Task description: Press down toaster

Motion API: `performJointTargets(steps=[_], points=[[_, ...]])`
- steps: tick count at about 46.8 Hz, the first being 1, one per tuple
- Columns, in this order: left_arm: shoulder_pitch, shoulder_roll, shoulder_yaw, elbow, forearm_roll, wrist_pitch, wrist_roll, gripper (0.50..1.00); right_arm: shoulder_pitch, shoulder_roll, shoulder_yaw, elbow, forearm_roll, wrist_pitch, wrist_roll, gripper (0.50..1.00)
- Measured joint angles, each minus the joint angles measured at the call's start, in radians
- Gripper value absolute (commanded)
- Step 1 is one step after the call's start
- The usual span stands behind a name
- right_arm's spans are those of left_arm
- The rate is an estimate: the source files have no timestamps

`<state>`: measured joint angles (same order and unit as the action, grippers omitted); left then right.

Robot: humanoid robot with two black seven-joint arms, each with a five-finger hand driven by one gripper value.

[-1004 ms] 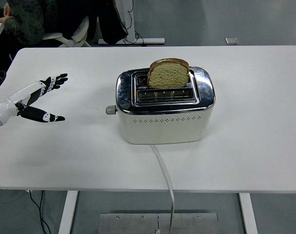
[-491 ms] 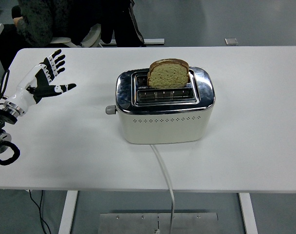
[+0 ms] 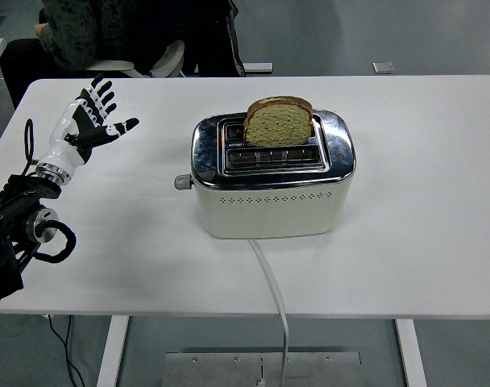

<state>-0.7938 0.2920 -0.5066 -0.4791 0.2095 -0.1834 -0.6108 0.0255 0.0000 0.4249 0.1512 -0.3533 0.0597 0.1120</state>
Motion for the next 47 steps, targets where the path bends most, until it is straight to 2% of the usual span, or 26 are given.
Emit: performJointTargets(steps=[20, 28, 47], points=[[-0.021, -0.058, -0.003, 0.089, -0.192, 0.001, 0.0, 1.0, -0.002, 0.0, -0.001, 0.005, -0.003, 0.01, 0.0, 1.0], [-0.025, -0.086, -0.003, 0.126, -0.197, 0.002, 0.0, 1.0, -0.006, 0.0, -0.001, 0.005, -0.002, 0.01, -0.001, 1.0], [-0.025, -0.113, -0.004, 0.128, -0.257, 0.0, 0.0, 1.0, -0.009, 0.0, -0.001, 0.007, 0.0, 0.01, -0.002, 0.998]])
